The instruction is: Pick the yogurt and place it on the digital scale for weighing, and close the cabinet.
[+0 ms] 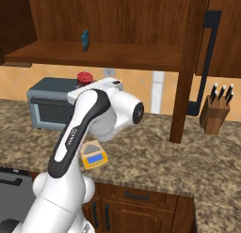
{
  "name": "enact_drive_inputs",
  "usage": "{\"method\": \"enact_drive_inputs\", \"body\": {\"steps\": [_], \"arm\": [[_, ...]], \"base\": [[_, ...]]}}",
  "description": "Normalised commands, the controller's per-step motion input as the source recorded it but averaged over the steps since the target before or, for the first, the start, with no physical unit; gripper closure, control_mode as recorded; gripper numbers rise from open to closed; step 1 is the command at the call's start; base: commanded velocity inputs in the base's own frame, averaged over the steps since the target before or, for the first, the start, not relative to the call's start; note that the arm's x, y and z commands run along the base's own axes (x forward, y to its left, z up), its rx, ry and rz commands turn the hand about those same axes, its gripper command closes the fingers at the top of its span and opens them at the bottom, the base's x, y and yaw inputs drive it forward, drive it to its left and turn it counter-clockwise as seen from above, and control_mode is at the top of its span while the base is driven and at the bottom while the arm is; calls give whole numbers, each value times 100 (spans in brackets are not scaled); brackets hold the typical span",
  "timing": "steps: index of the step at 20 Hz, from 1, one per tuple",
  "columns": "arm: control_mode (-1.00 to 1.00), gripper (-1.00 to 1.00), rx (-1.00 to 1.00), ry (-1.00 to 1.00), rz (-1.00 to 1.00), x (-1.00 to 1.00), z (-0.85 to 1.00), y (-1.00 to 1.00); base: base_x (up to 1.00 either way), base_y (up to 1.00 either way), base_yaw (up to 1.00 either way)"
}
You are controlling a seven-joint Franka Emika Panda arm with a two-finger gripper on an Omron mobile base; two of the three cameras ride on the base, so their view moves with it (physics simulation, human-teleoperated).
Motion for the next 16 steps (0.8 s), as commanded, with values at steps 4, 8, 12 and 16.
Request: {"method": "enact_drive_inputs", "body": {"steps": [4, 8, 12, 16], "arm": [[-100, 100, -19, 5, 23, -34, -100, 10], [-100, 100, -13, 16, 16, -1, -97, 14], [-100, 100, -15, 22, 10, 9, -95, 40], [-100, 100, -3, 25, 12, 10, -72, 10]], "base": [[0, 0, 0], [0, 0, 0], [0, 0, 0], [0, 0, 0]]}}
